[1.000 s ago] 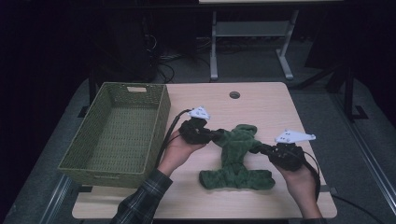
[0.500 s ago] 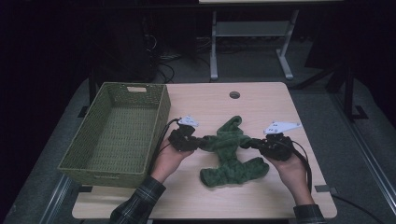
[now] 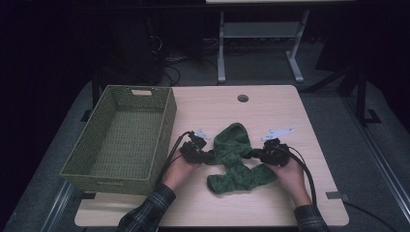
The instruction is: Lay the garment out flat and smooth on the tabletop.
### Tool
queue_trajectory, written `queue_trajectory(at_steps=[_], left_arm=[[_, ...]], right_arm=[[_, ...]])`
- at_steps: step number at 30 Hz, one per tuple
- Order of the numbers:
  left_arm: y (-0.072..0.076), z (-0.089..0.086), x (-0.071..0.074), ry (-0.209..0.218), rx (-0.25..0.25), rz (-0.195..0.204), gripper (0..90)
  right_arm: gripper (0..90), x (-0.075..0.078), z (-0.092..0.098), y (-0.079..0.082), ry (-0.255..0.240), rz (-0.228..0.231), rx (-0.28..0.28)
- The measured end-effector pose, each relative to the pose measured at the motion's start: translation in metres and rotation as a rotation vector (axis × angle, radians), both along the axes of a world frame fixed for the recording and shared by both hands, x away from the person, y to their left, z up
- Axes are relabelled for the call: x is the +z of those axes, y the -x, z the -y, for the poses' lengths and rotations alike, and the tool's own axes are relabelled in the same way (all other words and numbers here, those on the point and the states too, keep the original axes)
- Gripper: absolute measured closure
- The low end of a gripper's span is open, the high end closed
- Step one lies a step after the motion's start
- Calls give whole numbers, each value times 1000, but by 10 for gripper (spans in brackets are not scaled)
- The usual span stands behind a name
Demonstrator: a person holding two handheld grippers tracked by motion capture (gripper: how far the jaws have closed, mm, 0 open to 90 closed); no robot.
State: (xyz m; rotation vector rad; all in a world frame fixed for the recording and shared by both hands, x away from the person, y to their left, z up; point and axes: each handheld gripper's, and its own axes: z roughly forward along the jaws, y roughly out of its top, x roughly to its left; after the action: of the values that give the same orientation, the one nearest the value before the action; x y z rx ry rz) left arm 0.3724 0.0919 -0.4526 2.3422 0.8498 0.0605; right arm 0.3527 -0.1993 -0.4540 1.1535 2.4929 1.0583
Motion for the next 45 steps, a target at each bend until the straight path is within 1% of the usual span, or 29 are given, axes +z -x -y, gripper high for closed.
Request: queue_trajectory(at_steps=[2, 3, 4, 5, 6, 7, 9, 12, 13, 14, 17, 18, 20, 21, 22, 23, 24, 25, 26, 27, 29, 31, 33, 35, 37, 39, 41, 43, 45], left_arm=[[0, 1, -1, -5, -6, 3, 853], [1, 2, -1, -10, -8, 5, 848], [2, 2, 0, -11, -6, 9, 829], [2, 2, 1, -13, -5, 7, 767], [2, 1, 3, -11, -6, 7, 721], [3, 0, 6, 0, 1, 2, 686], [4, -3, 17, 21, 1, 4, 606], [5, -5, 37, 54, 10, 51, 570], [4, -5, 42, 60, 11, 67, 570], [1, -5, 47, 63, 14, 76, 570], [-9, -1, 50, 65, 20, 84, 570], [-13, 1, 50, 65, 21, 85, 569], [-22, 6, 50, 67, 9, 80, 566], [-27, 9, 49, 65, 12, 87, 566], [-31, 10, 48, 57, 4, 90, 566], [-35, 13, 46, 67, 10, 93, 566], [-40, 15, 45, 62, 10, 90, 566], [-46, 16, 43, 49, 6, 93, 566], [-50, 17, 41, 46, 3, 92, 564], [-54, 18, 39, 37, 4, 85, 564], [-61, 22, 35, 44, 7, 72, 559], [-66, 25, 31, 25, -1, 85, 553], [-71, 27, 26, 25, -4, 71, 548], [-74, 31, 23, 29, -7, 70, 548], [-76, 33, 20, 14, -25, 66, 548], [-78, 34, 17, -10, -27, 66, 554], [-79, 33, 14, -29, -21, 58, 585], [-81, 32, 10, -26, -23, 46, 625], [-81, 32, 8, -30, -28, 38, 706]], right_arm=[[829, -7, 0, -1, 12, -25, -5], [826, -8, 1, -1, 3, -34, -7], [819, -9, 2, 0, -2, -31, -7], [790, -8, 2, 1, -3, -27, -9], [730, -7, 3, 1, -4, -22, -2], [706, -5, 4, 2, 0, -22, -5], [660, 6, 8, 6, -12, 1, 4], [648, 24, 14, 10, -37, 43, 2], [649, 29, 16, 11, -66, 61, -13], [649, 34, 17, 9, -77, 58, -9], [652, 39, 17, -2, -75, 63, -15], [653, 39, 15, -8, -75, 46, -19], [655, 38, 13, -18, -76, 40, -22], [655, 37, 12, -24, -82, 18, -25], [655, 35, 10, -30, -77, 22, -24], [655, 34, 9, -33, -75, 27, -26], [655, 32, 7, -37, -79, 31, -22], [652, 29, 6, -42, -81, 4, -17], [652, 26, 4, -48, -74, -13, -18], [652, 24, 3, -50, -68, -12, -18], [652, 20, 2, -56, -72, -18, -13], [655, 16, 1, -60, -70, -23, -20], [653, 9, 1, -64, -61, -51, -36], [652, 2, 3, -67, -81, -79, -27], [650, -2, 2, -69, -100, -103, -27], [652, -5, 1, -70, -106, -107, -18], [682, -7, -2, -71, -108, -112, -10], [720, -9, -3, -72, -118, -121, -7], [791, -11, -4, -72, -109, -131, 3]])
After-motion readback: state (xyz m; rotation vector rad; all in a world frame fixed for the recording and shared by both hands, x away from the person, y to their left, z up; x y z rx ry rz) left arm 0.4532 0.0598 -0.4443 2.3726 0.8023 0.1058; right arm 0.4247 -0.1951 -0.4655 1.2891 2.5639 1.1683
